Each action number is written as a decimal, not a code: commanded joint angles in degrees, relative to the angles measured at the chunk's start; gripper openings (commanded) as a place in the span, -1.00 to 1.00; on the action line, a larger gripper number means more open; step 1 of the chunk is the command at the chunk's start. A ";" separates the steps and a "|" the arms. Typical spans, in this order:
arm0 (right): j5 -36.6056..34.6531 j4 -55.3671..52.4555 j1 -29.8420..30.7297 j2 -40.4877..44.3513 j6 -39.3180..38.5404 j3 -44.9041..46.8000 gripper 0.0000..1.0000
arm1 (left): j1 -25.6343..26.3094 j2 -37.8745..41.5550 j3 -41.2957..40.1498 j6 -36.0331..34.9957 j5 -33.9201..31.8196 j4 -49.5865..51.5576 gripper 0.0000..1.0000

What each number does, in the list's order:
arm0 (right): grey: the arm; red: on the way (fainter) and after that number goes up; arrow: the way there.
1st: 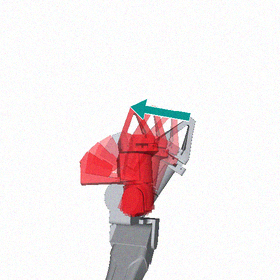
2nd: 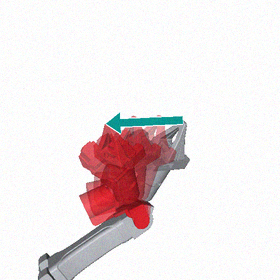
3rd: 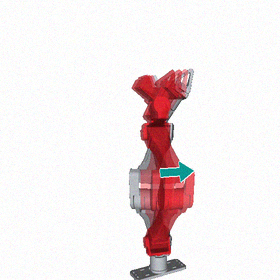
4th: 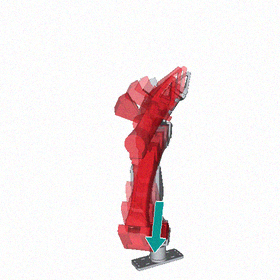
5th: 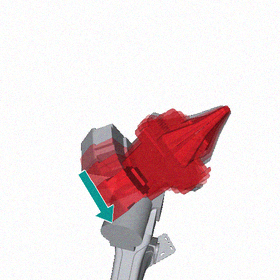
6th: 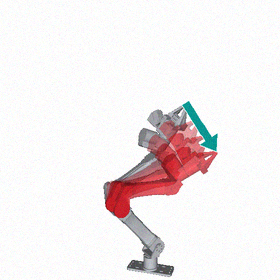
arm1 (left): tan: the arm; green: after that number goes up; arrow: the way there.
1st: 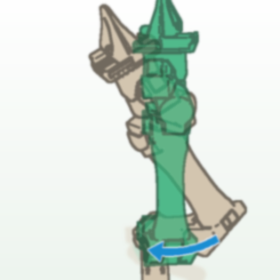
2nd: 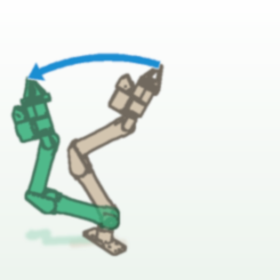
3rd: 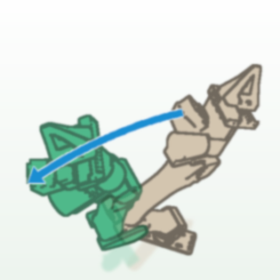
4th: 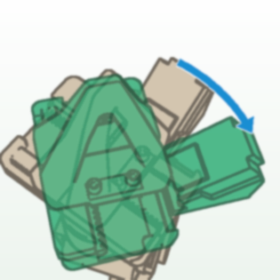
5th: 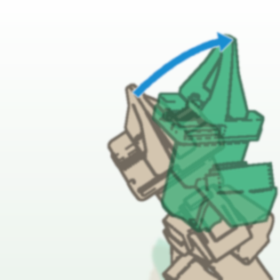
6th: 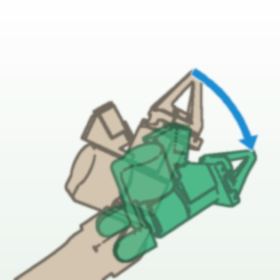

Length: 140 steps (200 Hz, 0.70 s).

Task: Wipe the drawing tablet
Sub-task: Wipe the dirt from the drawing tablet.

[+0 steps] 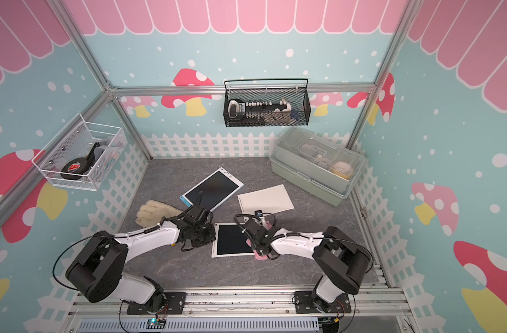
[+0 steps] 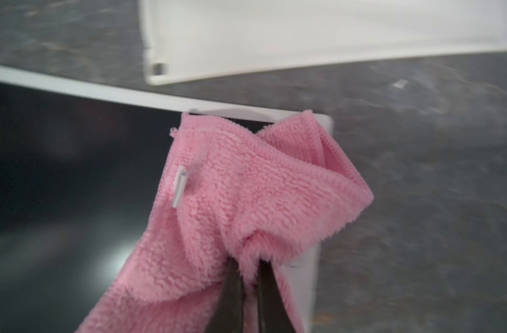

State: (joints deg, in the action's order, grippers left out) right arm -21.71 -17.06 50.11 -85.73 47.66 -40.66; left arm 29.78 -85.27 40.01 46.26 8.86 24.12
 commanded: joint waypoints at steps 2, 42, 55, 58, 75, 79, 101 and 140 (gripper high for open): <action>-2.09 -8.62 -2.57 5.78 0.65 6.26 -1.00 | 0.19 -3.83 -3.67 0.75 -3.00 7.22 -0.81; -0.18 -4.21 8.52 -3.88 -0.84 -4.52 -1.00 | 0.19 -4.63 -3.24 0.67 -2.32 7.08 -0.81; 1.01 -3.25 10.66 -8.19 -0.95 -9.09 -1.00 | 0.28 -4.60 -3.30 0.73 -2.19 6.86 -0.81; 1.30 -3.24 10.88 -9.01 -0.70 -9.99 -1.00 | 0.28 -4.71 -3.35 0.71 -2.23 6.87 -0.81; 1.45 -4.33 10.15 -9.71 1.14 -9.92 -1.00 | 0.28 -4.90 -3.28 0.74 -2.26 6.82 -0.82; 1.50 -4.60 9.49 -9.24 1.56 -8.99 -1.00 | 0.27 -4.90 -3.25 0.72 -2.31 6.77 -0.82; 2.83 -4.83 3.18 -2.51 3.64 0.71 -1.00 | 0.26 -4.98 -3.26 0.86 -2.47 6.58 -0.82; 4.88 -5.40 -0.28 6.27 1.02 7.52 -1.00 | 0.28 -4.86 -3.18 0.87 -2.36 6.71 -0.82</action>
State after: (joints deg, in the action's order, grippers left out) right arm -19.18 -17.39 48.73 -79.37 48.99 -34.89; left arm 29.78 -85.93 40.29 46.26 9.50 23.73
